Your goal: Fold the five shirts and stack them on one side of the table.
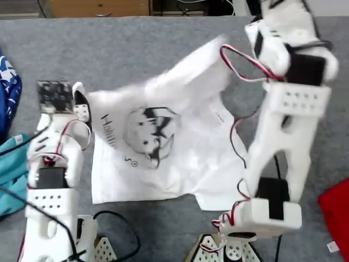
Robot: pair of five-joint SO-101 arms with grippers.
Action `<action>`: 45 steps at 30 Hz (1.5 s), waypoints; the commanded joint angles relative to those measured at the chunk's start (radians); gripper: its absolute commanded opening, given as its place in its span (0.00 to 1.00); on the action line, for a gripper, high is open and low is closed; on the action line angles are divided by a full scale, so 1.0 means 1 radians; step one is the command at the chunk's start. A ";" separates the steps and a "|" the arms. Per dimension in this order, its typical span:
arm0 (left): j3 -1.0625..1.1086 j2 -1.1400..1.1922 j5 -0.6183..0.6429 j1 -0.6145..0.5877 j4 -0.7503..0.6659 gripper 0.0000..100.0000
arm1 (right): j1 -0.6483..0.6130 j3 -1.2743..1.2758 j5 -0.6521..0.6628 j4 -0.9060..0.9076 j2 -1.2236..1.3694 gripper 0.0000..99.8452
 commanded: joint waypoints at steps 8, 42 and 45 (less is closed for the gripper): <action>-0.109 0.268 -0.011 -0.086 -0.135 0.02 | -0.059 0.099 0.000 -0.107 0.091 0.00; -0.292 0.452 0.078 0.038 0.235 0.02 | -0.449 0.275 -0.509 0.370 0.294 0.14; -0.288 0.452 0.080 0.040 0.242 0.02 | -0.449 0.295 -0.535 0.341 0.321 0.14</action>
